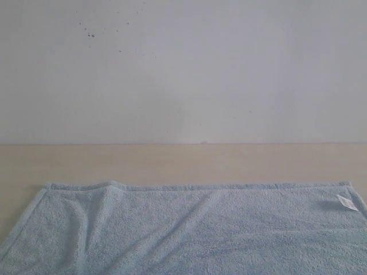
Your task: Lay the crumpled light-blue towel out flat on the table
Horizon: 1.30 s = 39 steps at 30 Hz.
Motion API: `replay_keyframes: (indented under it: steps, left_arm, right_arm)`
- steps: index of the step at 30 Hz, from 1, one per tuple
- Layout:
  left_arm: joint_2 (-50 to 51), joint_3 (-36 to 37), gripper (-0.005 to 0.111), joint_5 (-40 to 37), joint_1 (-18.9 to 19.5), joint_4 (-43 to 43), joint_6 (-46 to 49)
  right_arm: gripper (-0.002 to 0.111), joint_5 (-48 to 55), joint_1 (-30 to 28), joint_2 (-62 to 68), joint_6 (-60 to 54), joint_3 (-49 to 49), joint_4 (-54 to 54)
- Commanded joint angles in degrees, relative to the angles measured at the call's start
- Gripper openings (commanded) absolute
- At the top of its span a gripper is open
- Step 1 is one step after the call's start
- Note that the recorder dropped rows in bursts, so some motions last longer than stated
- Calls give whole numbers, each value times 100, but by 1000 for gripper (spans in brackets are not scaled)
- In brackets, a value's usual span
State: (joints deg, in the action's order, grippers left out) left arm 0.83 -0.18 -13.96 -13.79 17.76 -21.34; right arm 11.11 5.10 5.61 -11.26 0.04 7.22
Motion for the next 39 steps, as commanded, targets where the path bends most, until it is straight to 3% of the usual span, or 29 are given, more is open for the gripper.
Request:
replay_keyframes:
  steps: [1, 12, 15, 19, 22, 39]
  left_arm:
    - [28, 18, 4, 72, -13, -37, 23]
    - [-83, 18, 4, 61, 62, -37, 23]
    - [-83, 18, 4, -62, 420, -48, 23]
    - [-83, 18, 4, -671, 998, -818, 1158]
    - [-83, 18, 4, -660, 1214, -1014, 1351]
    - [-83, 18, 4, -382, 1241, -1093, 1351]
  right_arm:
    - [0, -17, 6, -18, 80, -4, 10]
    - [0, -17, 6, -18, 80, -4, 10]
    - [0, -17, 6, -30, 78, -4, 10]
    - [0, -17, 6, -30, 78, -4, 10]
    - [0, -17, 6, -30, 78, -4, 10]
    - [0, -17, 6, -30, 78, -4, 10]
